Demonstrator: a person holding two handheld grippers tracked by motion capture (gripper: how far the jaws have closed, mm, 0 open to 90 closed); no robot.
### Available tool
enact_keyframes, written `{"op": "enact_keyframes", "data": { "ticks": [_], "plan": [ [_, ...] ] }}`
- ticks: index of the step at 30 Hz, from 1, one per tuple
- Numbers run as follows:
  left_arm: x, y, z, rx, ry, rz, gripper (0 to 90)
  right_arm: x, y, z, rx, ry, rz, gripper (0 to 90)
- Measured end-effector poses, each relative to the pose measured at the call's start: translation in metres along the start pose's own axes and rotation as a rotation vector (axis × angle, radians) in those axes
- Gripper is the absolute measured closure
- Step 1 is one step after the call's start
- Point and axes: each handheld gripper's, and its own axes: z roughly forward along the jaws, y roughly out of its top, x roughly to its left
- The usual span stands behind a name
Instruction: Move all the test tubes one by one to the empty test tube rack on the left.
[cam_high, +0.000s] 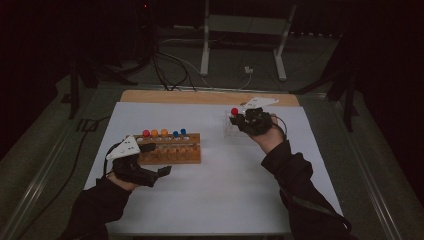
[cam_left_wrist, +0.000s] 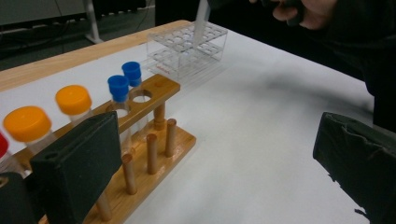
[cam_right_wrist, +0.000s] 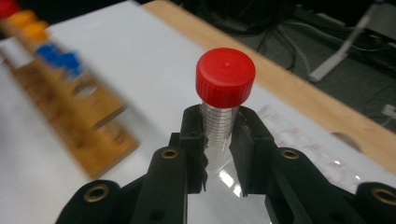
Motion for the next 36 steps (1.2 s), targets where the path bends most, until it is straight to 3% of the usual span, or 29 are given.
{"op": "enact_keyframes", "data": {
  "ticks": [6,15,29,36],
  "plan": [
    [-0.004,0.004,0.007,0.002,-0.020,0.005,2.3,0.021,-0.018,-0.008,0.013,0.081,-0.021,74.9],
    [-0.013,0.015,0.024,0.008,-0.066,0.032,4.4,0.048,-0.038,-0.018,0.022,0.165,-0.051,74.9],
    [-0.030,0.030,0.059,0.030,-0.158,0.069,6.7,0.084,-0.050,-0.018,0.041,0.280,-0.088,74.9],
    [-0.034,0.034,0.076,0.040,-0.180,0.083,16.2,0.094,-0.050,-0.013,0.058,0.310,-0.104,74.9]
  ]
}}
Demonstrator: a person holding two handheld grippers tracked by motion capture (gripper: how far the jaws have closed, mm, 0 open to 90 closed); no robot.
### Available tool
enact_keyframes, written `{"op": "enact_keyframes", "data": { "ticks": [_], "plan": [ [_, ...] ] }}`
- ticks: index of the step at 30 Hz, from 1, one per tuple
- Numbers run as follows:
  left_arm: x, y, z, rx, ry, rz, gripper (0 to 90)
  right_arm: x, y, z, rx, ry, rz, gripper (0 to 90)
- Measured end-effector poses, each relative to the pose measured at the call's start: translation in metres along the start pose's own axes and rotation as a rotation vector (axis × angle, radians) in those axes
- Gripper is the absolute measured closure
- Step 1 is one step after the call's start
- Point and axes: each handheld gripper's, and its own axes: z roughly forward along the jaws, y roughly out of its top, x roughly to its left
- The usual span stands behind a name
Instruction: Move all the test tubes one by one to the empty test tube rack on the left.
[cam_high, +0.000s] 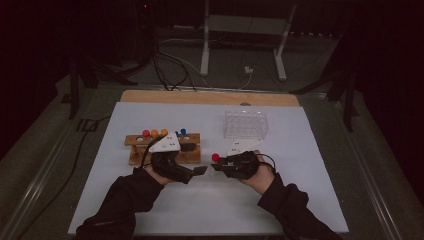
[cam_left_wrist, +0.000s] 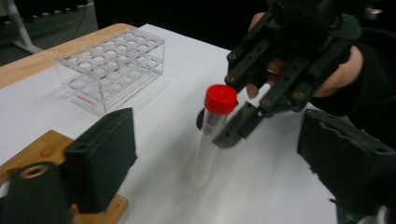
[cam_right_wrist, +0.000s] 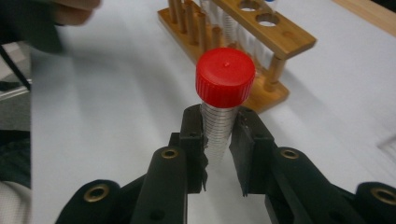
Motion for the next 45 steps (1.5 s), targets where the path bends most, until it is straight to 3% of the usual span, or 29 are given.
{"op": "enact_keyframes", "data": {
  "ticks": [13,25,31,35,39,43,45],
  "plan": [
    [-0.002,0.006,0.023,0.012,-0.026,0.058,44.7,0.007,0.002,-0.002,-0.006,0.017,-0.007,74.9],
    [-0.004,0.008,0.031,0.027,-0.052,0.093,69.4,0.005,0.001,-0.003,-0.006,0.000,-0.004,74.9],
    [-0.006,0.009,0.031,0.025,-0.043,0.117,71.5,0.005,0.000,-0.005,-0.013,0.001,-0.005,73.7],
    [-0.006,0.012,0.026,0.023,-0.028,0.120,71.6,0.004,-0.002,-0.009,-0.028,-0.012,-0.012,64.8],
    [-0.005,0.014,0.018,0.023,-0.015,0.126,71.7,0.001,-0.007,-0.015,-0.052,-0.030,0.012,57.4],
    [-0.003,0.016,0.006,0.015,0.009,0.124,71.7,-0.003,-0.015,-0.019,-0.057,-0.029,0.042,45.9],
    [-0.002,0.017,-0.002,0.010,0.025,0.125,71.7,-0.004,-0.019,-0.020,-0.055,-0.049,0.049,36.0]
  ]
}}
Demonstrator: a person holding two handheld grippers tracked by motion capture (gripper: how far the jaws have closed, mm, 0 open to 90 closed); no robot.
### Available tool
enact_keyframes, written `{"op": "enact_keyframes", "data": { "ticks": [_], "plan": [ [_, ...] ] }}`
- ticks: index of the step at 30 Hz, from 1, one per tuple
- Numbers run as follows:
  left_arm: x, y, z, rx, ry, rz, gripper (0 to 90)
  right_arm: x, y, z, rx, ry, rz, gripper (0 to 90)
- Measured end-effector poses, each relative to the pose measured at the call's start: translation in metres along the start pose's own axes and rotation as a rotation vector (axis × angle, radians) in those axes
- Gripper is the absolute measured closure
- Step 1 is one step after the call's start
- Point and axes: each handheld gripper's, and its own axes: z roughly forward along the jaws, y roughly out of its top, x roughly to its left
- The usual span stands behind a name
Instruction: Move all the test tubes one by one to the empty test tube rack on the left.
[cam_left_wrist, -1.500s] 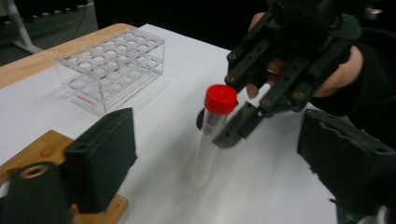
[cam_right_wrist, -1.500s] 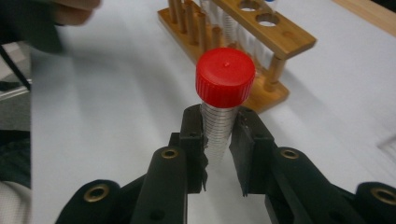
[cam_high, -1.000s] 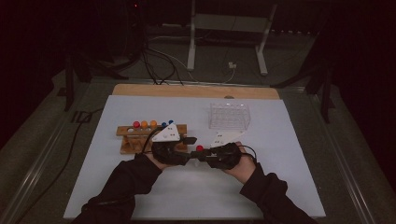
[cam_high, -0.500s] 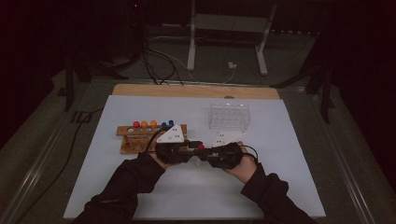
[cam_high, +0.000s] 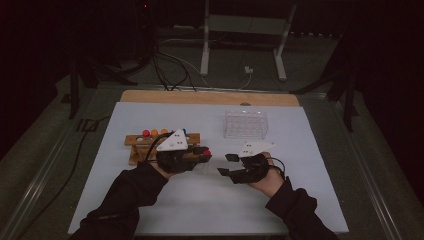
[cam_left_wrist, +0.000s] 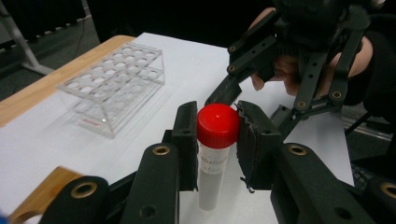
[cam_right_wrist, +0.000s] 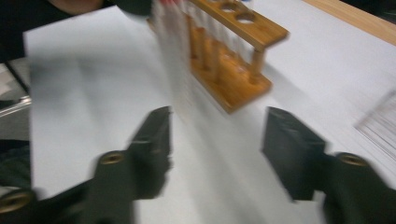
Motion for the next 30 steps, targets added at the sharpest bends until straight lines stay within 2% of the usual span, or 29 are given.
{"op": "enact_keyframes", "data": {
  "ticks": [7,8,9,12,18,26,30],
  "plan": [
    [0.010,-0.001,-0.033,-0.023,0.071,-0.017,71.7,-0.008,-0.012,-0.005,0.010,-0.046,0.056,10.3],
    [0.012,-0.001,-0.038,-0.029,0.084,-0.022,71.7,-0.010,-0.014,-0.006,0.014,-0.041,0.067,3.9],
    [0.013,-0.001,-0.044,-0.029,0.096,-0.022,71.7,-0.011,-0.015,-0.007,0.013,-0.030,0.071,2.1],
    [0.018,-0.003,-0.061,-0.045,0.132,-0.033,71.7,-0.014,-0.019,-0.011,0.005,-0.024,0.083,0.0],
    [0.027,-0.005,-0.097,-0.070,0.216,-0.051,71.7,-0.016,-0.023,-0.014,-0.005,-0.052,0.085,0.0],
    [0.045,-0.008,-0.150,-0.107,0.371,-0.075,71.7,-0.016,-0.024,-0.015,-0.032,-0.054,0.085,0.0],
    [0.056,-0.013,-0.165,-0.110,0.434,-0.102,71.7,-0.015,-0.023,-0.014,-0.035,-0.045,0.084,0.0]
  ]
}}
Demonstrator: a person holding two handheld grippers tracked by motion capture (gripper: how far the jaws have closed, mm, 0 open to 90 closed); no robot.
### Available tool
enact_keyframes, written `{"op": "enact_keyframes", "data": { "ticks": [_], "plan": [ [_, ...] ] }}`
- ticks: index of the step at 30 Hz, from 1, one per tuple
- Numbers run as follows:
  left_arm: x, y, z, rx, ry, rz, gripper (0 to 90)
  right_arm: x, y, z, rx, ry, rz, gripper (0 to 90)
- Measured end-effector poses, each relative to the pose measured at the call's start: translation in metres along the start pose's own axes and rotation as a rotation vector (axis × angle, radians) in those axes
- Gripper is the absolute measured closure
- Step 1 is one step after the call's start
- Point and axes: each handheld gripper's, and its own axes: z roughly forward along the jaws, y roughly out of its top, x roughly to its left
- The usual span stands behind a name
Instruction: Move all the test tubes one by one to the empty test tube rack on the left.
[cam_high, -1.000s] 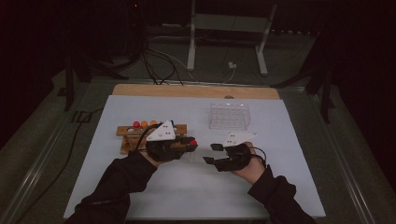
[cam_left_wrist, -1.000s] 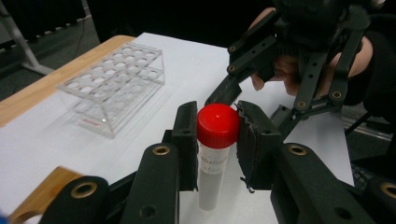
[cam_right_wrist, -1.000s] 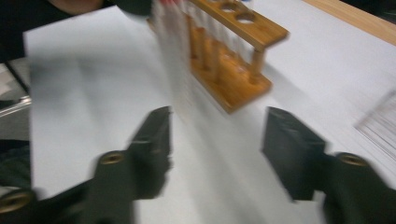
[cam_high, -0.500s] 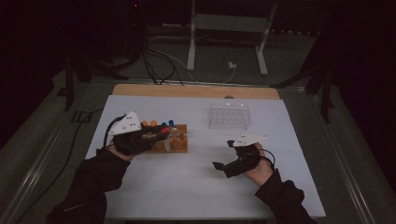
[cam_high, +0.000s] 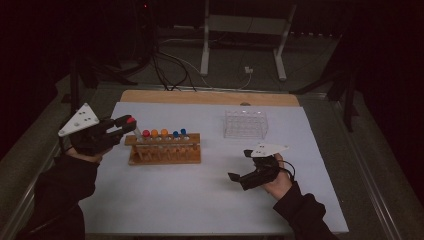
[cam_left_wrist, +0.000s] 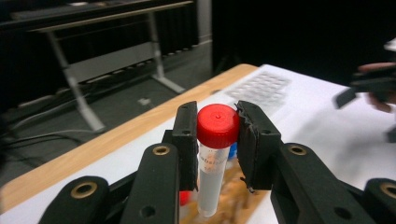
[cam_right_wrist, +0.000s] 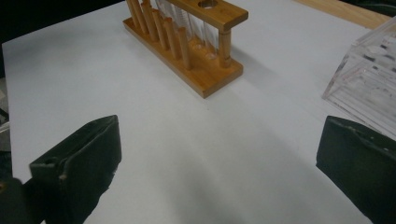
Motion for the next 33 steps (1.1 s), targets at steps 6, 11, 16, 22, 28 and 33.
{"op": "enact_keyframes", "data": {
  "ticks": [6,11,16,22,28,33],
  "plan": [
    [0.020,-0.010,0.009,-0.004,0.048,-0.049,71.7,-0.001,0.001,-0.004,-0.029,0.023,0.016,0.0],
    [0.030,-0.022,0.024,0.000,0.067,-0.080,71.6,-0.005,0.001,-0.008,-0.054,0.024,0.033,0.0],
    [0.033,-0.036,0.039,0.042,0.084,-0.085,71.6,-0.007,-0.001,-0.008,-0.044,0.017,0.039,0.0],
    [0.032,-0.051,0.049,0.056,0.086,-0.104,71.7,-0.006,-0.003,-0.006,-0.038,0.024,0.029,0.0],
    [0.030,-0.068,0.054,0.079,0.079,-0.130,71.7,-0.006,-0.003,-0.006,-0.038,0.029,0.024,0.0],
    [0.028,-0.080,0.059,0.093,0.072,-0.143,71.6,-0.006,-0.003,-0.007,-0.041,0.027,0.023,0.0]
  ]
}}
